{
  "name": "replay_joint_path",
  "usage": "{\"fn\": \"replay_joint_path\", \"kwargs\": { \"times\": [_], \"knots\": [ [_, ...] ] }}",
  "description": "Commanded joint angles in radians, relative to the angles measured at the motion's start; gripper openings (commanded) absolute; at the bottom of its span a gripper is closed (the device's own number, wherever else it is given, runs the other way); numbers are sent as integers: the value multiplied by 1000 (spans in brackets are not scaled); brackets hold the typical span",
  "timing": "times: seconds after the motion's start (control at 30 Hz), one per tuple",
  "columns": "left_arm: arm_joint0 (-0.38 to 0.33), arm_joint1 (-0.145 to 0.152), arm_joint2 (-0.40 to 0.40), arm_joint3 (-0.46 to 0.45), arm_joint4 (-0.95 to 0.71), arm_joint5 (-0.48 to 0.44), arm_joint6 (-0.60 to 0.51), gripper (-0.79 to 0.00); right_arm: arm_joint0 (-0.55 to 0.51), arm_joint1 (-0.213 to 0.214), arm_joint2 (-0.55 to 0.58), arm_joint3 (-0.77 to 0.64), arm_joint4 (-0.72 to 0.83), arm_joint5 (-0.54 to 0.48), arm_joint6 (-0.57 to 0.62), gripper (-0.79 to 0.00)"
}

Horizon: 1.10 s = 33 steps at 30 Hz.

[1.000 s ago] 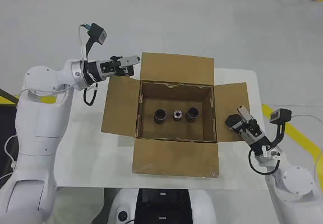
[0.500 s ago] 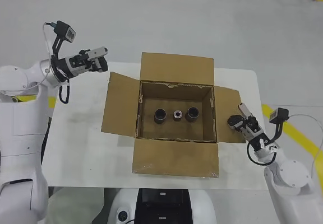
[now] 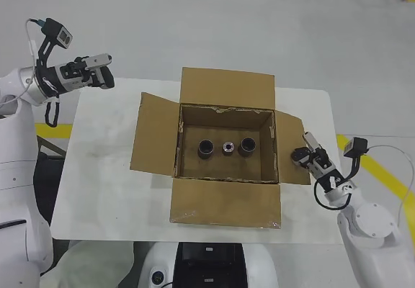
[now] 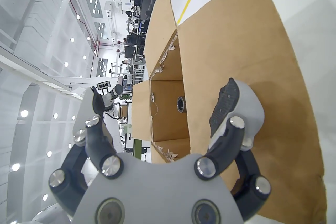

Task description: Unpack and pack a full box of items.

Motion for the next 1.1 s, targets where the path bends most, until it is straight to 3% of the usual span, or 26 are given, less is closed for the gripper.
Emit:
{"fn": "replay_joint_path", "kwargs": {
  "times": [0.0,1.07],
  "knots": [
    [0,0,0,1,-3,0,2,0,7,-1,-6,8,-5,4,1,0],
    [0,0,0,1,-3,0,2,0,177,-25,-165,183,30,4,86,0]
  ]
}}
